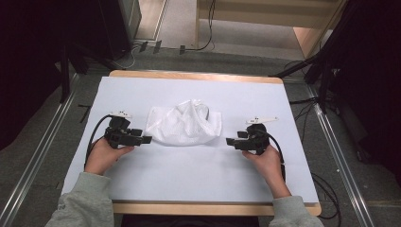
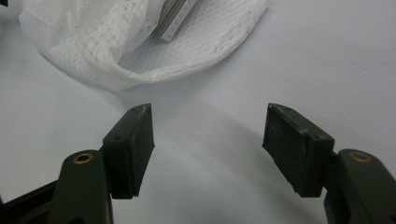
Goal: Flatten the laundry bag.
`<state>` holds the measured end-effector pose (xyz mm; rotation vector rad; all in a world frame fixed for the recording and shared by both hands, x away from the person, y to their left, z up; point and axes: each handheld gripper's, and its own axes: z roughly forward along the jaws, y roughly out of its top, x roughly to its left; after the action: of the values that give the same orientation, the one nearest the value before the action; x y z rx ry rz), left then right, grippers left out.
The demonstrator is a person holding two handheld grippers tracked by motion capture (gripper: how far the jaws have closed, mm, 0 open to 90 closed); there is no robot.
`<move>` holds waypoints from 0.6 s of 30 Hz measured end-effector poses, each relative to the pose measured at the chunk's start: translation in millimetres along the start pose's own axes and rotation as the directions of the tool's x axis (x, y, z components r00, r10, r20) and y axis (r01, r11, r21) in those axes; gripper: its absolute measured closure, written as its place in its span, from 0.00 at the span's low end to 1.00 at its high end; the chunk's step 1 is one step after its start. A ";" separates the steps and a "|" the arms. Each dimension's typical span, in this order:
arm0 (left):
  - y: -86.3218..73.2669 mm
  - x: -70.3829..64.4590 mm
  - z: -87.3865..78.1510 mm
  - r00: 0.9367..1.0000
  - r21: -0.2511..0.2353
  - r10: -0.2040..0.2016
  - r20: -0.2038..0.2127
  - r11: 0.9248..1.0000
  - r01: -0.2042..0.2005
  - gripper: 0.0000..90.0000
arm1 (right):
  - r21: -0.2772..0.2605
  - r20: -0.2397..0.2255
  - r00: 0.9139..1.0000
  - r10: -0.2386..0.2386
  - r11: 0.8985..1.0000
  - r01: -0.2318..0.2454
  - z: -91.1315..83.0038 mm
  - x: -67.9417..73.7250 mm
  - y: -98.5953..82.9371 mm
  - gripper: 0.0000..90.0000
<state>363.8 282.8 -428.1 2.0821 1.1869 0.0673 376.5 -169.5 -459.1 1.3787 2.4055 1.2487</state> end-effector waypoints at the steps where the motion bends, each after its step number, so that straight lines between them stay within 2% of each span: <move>1: 0.0 0.0 0.0 1.000 0.000 0.000 0.000 1.000 0.000 0.41 | 0.001 0.002 1.000 -0.001 1.000 0.001 0.1 0.1 -0.1 0.39; 18: -0.4 -0.4 -0.1 1.000 -0.004 0.026 -0.004 1.000 -0.026 0.41 | 0.010 -0.010 1.000 -0.024 1.000 0.024 1.5 4.3 1.8 0.42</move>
<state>363.2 282.6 -428.2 2.0947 1.1609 0.0862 375.9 -164.9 -457.7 1.3452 2.4303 1.2429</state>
